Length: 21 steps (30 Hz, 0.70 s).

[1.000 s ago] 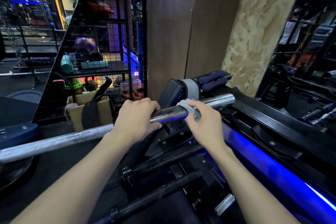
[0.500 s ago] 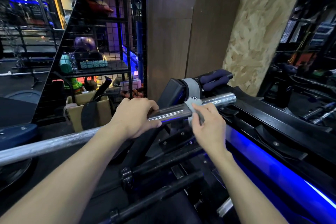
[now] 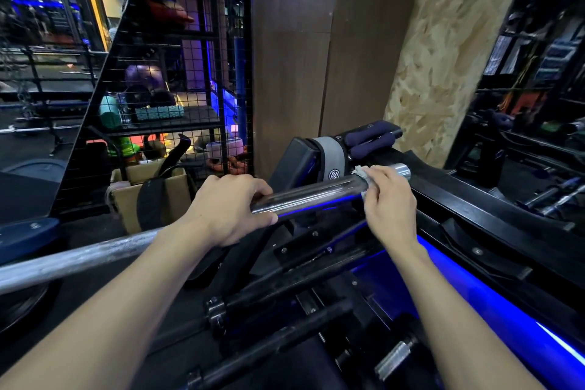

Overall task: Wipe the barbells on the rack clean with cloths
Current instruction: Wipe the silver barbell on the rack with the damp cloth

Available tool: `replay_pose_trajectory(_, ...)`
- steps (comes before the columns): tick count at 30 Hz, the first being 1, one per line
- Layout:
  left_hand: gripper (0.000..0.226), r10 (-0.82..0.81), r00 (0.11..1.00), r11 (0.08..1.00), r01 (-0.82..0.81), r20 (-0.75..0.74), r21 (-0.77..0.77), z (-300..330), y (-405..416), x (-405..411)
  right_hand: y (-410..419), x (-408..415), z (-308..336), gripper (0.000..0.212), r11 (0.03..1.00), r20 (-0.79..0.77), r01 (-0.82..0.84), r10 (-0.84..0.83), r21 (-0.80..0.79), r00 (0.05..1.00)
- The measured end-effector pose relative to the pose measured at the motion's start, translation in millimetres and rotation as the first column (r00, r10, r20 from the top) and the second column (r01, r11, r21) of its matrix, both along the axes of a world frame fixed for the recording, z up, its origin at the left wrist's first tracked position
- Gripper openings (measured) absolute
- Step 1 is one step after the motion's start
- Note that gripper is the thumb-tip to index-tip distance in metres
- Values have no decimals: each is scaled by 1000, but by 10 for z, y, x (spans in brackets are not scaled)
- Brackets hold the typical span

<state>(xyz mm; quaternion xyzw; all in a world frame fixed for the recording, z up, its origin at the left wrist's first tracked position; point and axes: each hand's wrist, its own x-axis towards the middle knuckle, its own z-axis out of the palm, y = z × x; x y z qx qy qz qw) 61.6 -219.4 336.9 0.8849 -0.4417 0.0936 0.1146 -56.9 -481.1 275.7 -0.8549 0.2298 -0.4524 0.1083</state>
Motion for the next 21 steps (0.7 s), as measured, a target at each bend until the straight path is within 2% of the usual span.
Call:
replay_pose_trajectory(2, 41, 4, 1000, 1000, -4, 9, 3, 2, -10, -7, 123, 15, 11, 41, 999, -34, -30, 29, -32, 999)
replay_pose_trajectory(5, 44, 9, 1000, 1000, -9, 21, 12, 9, -5, -18, 538, 15, -79, 48, 951, -111, -278, 265, -135, 958)
replay_pose_trajectory(7, 44, 6, 1000, 1000, -6, 17, 15, 16, 16, -27, 529, -27, -109, 51, 921, -135, -346, 325, -177, 936)
replay_pose_trajectory(9, 43, 2, 1000, 1000, -2, 19, 17, 24, 34, -36, 228, -51, -78, 50, 945, -113, -272, 255, -182, 960)
replay_pose_trajectory(12, 43, -9, 1000, 999, 8, 19, 38, 42, 30, -51, -225, -86, 16, 40, 998, -58, 23, -20, 58, 998)
replay_pose_trajectory(14, 43, -14, 999, 997, 12, 35, 77, 61, -1, -58, -116, -58, 49, 35, 991, -38, 69, -65, 118, 997)
replay_pose_trajectory(16, 43, -16, 999, 992, 11, 39, 122, 78, -33, -46, 277, -21, 18, 37, 997, 19, -44, 43, 63, 999)
replay_pose_trajectory(18, 41, -19, 999, 986, 14, 31, 165, 95, -51, -22, 657, -37, -43, 44, 973, 48, -231, 230, 8, 972)
replay_pose_trajectory(20, 40, -26, 1000, 978, 25, 4, 205, 109, -59, 7, 792, -101, -80, 49, 932, -4, -362, 362, -15, 932)
replay_pose_trajectory(21, 40, -29, 999, 976, 32, -16, 217, 117, -58, 22, 735, -113, -83, 49, 926, -41, -376, 375, -29, 926)
